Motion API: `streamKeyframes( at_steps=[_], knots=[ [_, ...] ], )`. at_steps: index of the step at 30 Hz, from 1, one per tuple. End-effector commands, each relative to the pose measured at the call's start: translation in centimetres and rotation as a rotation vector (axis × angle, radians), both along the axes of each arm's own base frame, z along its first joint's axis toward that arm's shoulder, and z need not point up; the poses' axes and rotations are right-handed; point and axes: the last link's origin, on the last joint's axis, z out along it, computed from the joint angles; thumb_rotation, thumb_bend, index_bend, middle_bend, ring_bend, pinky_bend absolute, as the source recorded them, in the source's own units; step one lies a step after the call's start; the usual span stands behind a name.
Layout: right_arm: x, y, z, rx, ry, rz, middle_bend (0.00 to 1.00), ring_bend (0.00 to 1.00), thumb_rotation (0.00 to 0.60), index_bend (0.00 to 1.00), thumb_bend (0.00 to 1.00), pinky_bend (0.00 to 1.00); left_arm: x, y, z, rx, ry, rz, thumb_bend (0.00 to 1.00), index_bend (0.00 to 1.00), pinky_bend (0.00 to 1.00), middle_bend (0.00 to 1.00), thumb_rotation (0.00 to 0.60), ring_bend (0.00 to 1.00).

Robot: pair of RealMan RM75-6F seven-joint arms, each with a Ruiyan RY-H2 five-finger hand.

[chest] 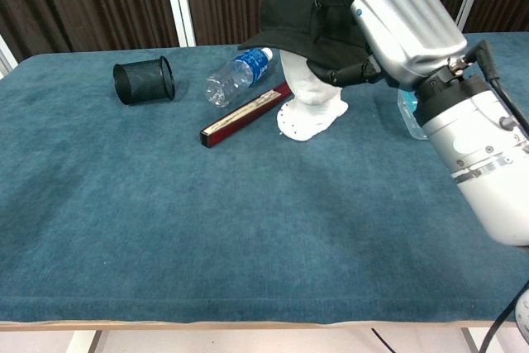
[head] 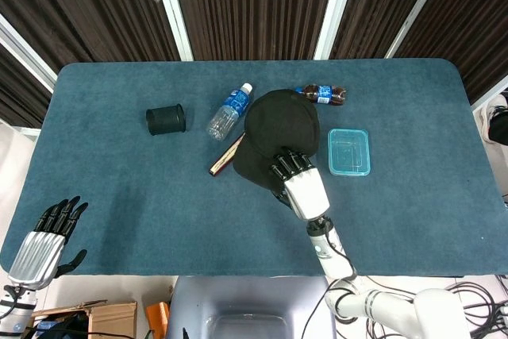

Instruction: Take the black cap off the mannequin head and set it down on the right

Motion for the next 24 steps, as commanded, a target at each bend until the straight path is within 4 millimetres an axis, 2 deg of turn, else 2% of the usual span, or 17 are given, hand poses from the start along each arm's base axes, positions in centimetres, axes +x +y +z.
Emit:
streamKeyframes(
  at_steps=[1,12,24],
  knots=[
    [0.2,-0.5,0.1,-0.025,-0.018,0.009,0.48,0.34,0.600,0.65,0.28,0.55,0.0,0.0,0.0,0.000,0.000,0.001,0.30,0.00,0.12,0.00,0.600,0.03],
    [0.0,-1.1,0.6,-0.103,-0.011,0.061,0.62,0.54,0.600,0.87,0.31,0.77,0.0,-0.1,0.1,0.003,-0.003,-0.004,0.30,0.00,0.12,0.00,0.600,0.03],
    [0.2,-1.1,1.6,-0.241,0.052,0.190,0.73,0.65,0.600,1.00,0.36,0.90,0.0,-0.1,0.1,0.004,-0.002,-0.006,0.30,0.00,0.12,0.00,0.600,0.03]
  ],
)
